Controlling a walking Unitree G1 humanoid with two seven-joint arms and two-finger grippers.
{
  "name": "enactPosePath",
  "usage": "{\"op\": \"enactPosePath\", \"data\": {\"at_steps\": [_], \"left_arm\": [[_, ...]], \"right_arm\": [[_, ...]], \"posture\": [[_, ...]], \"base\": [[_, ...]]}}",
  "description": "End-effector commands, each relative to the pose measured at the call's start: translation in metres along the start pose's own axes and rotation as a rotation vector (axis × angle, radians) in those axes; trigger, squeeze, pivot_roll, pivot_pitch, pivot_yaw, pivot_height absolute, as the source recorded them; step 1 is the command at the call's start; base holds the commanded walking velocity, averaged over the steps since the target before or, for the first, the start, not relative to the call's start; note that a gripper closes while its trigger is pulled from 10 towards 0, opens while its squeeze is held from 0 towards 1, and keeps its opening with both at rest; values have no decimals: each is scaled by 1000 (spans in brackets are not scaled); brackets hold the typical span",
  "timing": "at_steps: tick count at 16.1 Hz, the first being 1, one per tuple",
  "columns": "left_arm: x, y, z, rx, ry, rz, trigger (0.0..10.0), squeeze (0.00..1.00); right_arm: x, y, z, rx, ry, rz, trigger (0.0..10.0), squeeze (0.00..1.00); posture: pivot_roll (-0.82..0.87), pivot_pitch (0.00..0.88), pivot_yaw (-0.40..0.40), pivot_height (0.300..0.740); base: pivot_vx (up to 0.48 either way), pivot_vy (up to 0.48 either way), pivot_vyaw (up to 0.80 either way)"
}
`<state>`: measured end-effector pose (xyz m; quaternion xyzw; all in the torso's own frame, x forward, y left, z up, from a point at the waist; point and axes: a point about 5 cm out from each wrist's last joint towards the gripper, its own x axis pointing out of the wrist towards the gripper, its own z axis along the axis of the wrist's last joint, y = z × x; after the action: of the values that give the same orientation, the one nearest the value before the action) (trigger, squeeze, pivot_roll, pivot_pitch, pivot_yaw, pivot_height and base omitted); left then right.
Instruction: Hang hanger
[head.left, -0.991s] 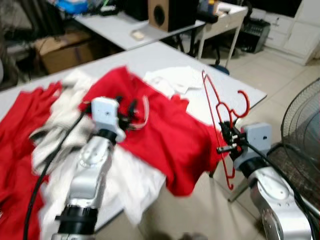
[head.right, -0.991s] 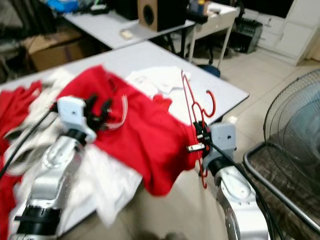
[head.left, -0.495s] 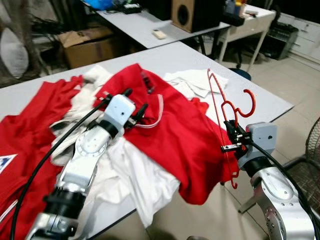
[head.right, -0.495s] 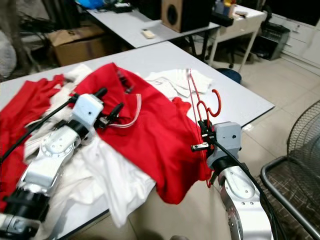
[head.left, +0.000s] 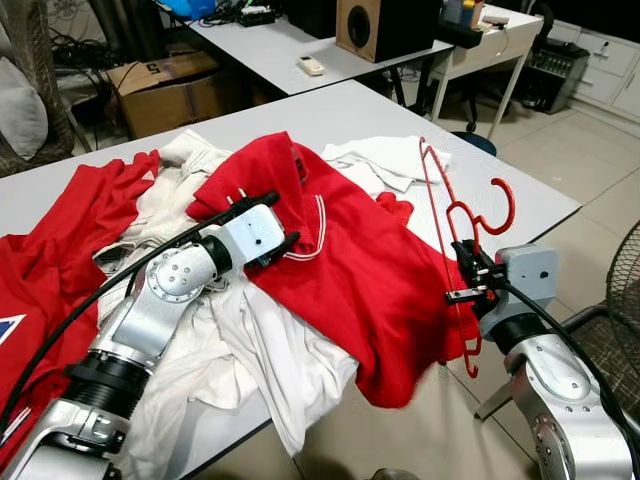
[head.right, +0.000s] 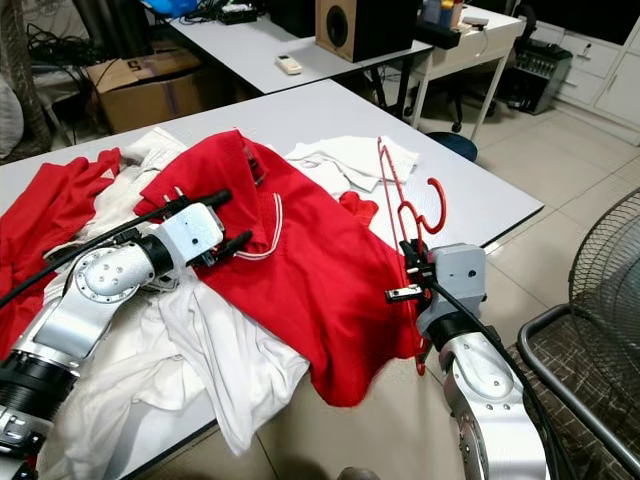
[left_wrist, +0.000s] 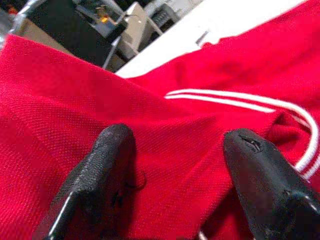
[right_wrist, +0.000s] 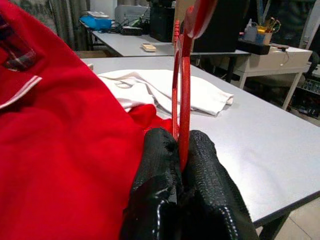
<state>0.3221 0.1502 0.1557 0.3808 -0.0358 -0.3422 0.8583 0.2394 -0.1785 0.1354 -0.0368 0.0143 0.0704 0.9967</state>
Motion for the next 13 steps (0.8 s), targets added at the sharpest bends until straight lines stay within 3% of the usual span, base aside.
{"op": "enactPosePath", "data": {"at_steps": [1,2,4,5,6,7,8,9,10,12,13], "left_arm": [[2,2,0,38,21,-33,9961,0],[3,5,-1,61,29,-43,3686,0],[4,8,-3,104,44,-53,706,0],[2,14,4,64,-21,-32,1490,0],[-1,21,15,-38,-106,5,10000,0],[-4,24,25,-155,-188,0,10000,0],[-10,18,29,-245,-243,-89,10000,0],[-15,7,27,-252,-234,-198,10000,0],[-15,4,26,-244,-224,-217,10000,0],[-21,-14,10,-193,-100,-342,10000,0],[-19,-17,0,-129,-22,-334,10000,0]], "right_arm": [[1,-5,4,-13,-19,-19,10000,0],[0,-6,5,-23,-21,-20,10000,0],[-2,-6,4,-48,-18,-22,10000,0],[-8,-7,4,-50,-14,-36,10000,0],[-12,-9,4,-41,-12,-54,10000,0],[-15,-10,4,-35,-9,-62,10000,0],[-16,-9,3,-35,-3,-61,10000,0],[-16,-9,2,-37,0,-58,10000,0],[-16,-9,3,-38,-1,-58,10000,0],[-15,-11,3,-39,2,-59,10000,0],[-14,-12,2,-39,3,-60,10000,0]], "posture": [[-222,0,42,740],[-235,0,57,740],[-248,0,67,740],[-267,0,78,740],[-268,0,71,740],[-269,0,68,740],[-275,0,67,740],[-273,0,68,740],[-271,0,67,740],[-254,0,63,740],[-250,0,63,740]], "base": [[0,0,0],[0,0,0],[0,0,0],[0,0,0],[0,0,0],[0,0,0],[0,0,0],[0,0,0],[0,0,0],[0,0,0],[0,0,0]]}}
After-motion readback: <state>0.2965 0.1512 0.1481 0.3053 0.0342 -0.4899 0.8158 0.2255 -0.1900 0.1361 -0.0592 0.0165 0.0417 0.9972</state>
